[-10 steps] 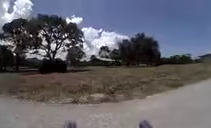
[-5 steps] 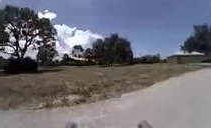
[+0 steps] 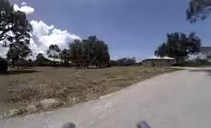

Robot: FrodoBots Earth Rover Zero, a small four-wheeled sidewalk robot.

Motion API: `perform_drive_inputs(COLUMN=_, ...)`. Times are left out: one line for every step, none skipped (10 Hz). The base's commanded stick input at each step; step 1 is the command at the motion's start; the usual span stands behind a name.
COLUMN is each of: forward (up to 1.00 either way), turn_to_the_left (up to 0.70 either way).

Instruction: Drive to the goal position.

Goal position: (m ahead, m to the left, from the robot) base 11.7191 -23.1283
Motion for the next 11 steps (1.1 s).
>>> perform_drive_inputs(forward=0.00, turn_to_the_left=-1.00)
perform_drive_inputs(forward=0.00, turn_to_the_left=-1.00)
perform_drive_inputs(forward=0.00, turn_to_the_left=-1.00)
perform_drive_inputs(forward=0.29, turn_to_the_left=-0.82)
perform_drive_inputs(forward=1.00, turn_to_the_left=-0.40)
perform_drive_inputs(forward=1.00, turn_to_the_left=-0.40)
perform_drive_inputs(forward=1.00, turn_to_the_left=-0.40)
perform_drive_inputs(forward=1.00, turn_to_the_left=-0.40)
perform_drive_inputs(forward=1.00, turn_to_the_left=-0.27)
perform_drive_inputs(forward=1.00, turn_to_the_left=0.00)
perform_drive_inputs(forward=1.00, turn_to_the_left=0.00)
